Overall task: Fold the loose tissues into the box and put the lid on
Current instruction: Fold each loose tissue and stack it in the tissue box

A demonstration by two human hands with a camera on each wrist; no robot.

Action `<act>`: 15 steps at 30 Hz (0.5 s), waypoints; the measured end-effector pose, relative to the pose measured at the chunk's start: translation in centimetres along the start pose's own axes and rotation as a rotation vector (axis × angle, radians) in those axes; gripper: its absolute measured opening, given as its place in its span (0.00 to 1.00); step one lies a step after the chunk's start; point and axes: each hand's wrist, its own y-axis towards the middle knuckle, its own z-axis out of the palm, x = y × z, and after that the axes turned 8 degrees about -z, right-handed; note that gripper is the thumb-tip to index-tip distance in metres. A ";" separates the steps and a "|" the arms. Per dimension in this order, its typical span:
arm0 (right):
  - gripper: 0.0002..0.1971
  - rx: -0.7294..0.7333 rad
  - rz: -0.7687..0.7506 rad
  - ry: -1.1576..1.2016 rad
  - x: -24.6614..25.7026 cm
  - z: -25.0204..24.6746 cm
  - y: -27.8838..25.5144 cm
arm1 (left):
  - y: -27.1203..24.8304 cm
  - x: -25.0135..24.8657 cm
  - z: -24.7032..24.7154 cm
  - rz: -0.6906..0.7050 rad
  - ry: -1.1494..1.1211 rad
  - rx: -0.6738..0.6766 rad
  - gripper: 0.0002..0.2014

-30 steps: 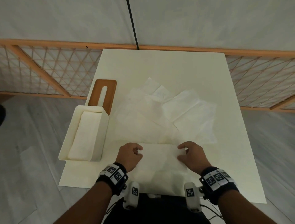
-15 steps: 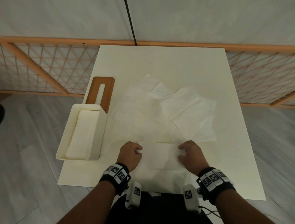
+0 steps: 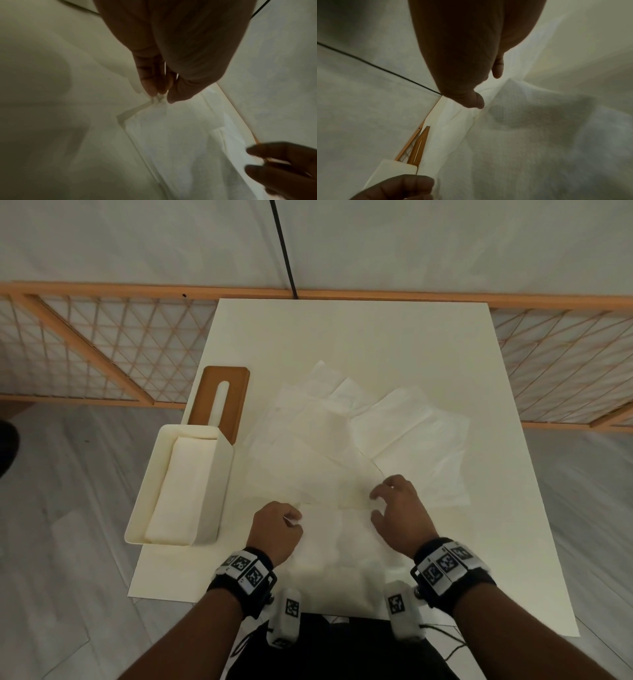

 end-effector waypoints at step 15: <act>0.09 0.140 -0.357 -0.456 1.8 0.8 8.7 | -2.1 2.4 -3.0 -0.018 -0.093 -0.070 0.04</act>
